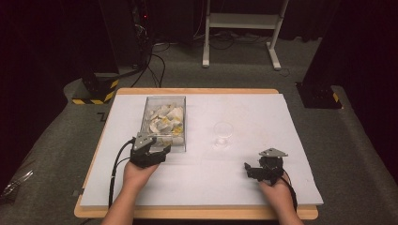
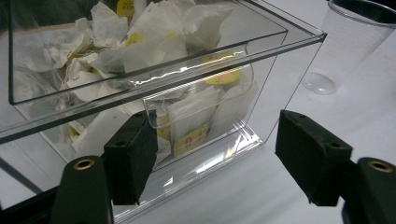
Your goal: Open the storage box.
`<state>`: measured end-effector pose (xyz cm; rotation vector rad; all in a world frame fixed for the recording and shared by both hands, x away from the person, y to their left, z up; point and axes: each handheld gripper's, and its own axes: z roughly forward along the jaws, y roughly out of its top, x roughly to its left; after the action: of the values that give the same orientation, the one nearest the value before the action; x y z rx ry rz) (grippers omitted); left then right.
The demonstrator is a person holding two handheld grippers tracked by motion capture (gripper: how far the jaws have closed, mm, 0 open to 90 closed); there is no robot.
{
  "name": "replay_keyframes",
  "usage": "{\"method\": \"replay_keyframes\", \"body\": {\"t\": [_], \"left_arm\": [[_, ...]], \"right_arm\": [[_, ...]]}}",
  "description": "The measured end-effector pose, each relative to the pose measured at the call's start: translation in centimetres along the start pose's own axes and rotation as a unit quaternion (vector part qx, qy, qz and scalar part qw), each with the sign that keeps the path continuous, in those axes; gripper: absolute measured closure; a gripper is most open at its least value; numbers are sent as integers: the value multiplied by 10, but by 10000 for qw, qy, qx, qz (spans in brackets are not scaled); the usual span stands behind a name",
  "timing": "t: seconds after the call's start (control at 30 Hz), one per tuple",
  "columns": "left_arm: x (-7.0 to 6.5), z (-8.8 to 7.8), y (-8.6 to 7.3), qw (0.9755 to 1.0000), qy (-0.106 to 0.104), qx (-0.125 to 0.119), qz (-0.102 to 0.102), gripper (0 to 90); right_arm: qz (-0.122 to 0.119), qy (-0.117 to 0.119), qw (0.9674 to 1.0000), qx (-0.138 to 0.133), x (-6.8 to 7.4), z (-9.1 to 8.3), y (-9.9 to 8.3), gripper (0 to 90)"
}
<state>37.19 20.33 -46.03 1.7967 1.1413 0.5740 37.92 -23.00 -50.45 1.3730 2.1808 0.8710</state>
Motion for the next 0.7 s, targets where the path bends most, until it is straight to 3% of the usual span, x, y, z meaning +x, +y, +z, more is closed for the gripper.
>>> {"method": "replay_keyframes", "body": {"t": [0.7], "left_arm": [[-3, -10, -10, 9999, 6, -159, -8, 367]], "right_arm": [[-9, -8, 10000, -8, 0, 0, 0, 97]]}}
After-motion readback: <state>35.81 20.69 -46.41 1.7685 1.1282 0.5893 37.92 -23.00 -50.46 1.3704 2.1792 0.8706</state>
